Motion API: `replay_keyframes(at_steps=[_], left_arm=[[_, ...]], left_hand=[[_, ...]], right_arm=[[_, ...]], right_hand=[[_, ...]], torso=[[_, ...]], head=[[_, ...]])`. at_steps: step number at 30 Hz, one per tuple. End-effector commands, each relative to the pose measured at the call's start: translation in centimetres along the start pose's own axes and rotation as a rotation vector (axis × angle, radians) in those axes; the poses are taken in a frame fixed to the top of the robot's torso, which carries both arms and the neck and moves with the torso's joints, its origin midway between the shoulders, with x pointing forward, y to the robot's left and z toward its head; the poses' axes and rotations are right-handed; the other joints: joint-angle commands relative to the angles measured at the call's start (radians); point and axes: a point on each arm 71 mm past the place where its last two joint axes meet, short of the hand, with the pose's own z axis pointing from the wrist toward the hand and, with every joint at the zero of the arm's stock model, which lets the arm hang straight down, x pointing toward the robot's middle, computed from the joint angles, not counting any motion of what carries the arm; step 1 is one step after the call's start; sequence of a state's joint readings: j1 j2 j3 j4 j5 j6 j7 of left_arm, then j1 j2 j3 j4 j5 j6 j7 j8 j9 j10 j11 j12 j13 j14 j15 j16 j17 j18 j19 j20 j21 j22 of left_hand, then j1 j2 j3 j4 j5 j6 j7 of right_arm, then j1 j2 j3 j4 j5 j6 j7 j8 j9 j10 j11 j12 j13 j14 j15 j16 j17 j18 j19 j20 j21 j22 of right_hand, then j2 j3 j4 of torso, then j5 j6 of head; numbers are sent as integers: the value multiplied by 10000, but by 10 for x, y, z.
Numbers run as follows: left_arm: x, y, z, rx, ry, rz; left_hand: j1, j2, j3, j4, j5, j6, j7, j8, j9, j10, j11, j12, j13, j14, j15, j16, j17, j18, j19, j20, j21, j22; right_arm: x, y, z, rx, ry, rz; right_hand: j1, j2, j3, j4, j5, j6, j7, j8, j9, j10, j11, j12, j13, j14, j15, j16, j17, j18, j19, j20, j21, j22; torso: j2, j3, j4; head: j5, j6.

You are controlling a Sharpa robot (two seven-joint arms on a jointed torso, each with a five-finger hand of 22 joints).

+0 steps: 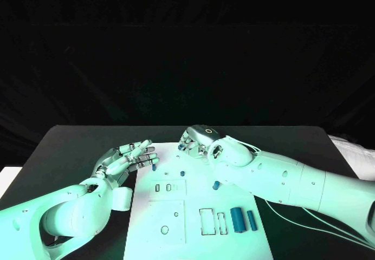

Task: Assemble the parts on the task board

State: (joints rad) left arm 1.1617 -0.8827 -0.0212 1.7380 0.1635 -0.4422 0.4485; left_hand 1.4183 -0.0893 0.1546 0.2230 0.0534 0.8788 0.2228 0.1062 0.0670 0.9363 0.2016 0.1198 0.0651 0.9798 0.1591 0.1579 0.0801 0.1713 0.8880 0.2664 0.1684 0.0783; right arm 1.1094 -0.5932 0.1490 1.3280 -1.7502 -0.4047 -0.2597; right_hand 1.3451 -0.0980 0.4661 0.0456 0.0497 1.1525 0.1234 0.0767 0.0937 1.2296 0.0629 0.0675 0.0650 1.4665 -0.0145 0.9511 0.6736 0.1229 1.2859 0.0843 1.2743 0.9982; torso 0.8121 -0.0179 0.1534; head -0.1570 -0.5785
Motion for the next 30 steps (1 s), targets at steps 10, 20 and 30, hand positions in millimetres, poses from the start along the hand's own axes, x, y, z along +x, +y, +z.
replay_keyframes(at_steps=[10, 20, 30], left_arm=[[3, -1, 0, 33, 234, -115], [3, -1, 1, 16, 241, -119], [1, -1, 0, 19, 201, -104]], left_hand=[[38, 65, 17, -88, -46, 38, 279, -38, -10, 10, 4, 14, -16, 37, 24, -54, -14, 100, 67, 20, -65, -18], [37, 65, 17, -94, -46, 35, 279, -40, -11, 6, 4, 13, -17, 35, 25, -57, -16, 100, 68, 20, -70, -20], [37, 65, 17, -94, -46, 35, 279, -40, -11, 6, 4, 13, -17, 35, 25, -57, -16, 100, 68, 20, -70, -20]], right_arm=[[4, 0, 2, 150, 274, -150], [4, 1, 3, 102, 187, -45], [-5, 0, -6, -34, -364, 336]], right_hand=[[-87, -89, 10, 103, 36, 31, 29, -32, 10, -25, 41, -64, -13, -28, -28, -44, -35, -118, -97, 36, 52, -3], [-461, -793, -926, 492, 133, -1196, 333, -154, -277, -1057, 317, -52, -7, -356, 200, -756, -1056, 61, -709, 251, -479, -938], [-65, -529, -1399, 629, 486, -1147, 367, -93, -242, -986, 328, 32, 27, -327, 206, -770, -1159, 69, -702, 270, -508, -979]], torso=[[1, 6, 3], [8, 6, 5], [7, 21, -20]], head=[[1, 16], [1, 6], [4, 32]])
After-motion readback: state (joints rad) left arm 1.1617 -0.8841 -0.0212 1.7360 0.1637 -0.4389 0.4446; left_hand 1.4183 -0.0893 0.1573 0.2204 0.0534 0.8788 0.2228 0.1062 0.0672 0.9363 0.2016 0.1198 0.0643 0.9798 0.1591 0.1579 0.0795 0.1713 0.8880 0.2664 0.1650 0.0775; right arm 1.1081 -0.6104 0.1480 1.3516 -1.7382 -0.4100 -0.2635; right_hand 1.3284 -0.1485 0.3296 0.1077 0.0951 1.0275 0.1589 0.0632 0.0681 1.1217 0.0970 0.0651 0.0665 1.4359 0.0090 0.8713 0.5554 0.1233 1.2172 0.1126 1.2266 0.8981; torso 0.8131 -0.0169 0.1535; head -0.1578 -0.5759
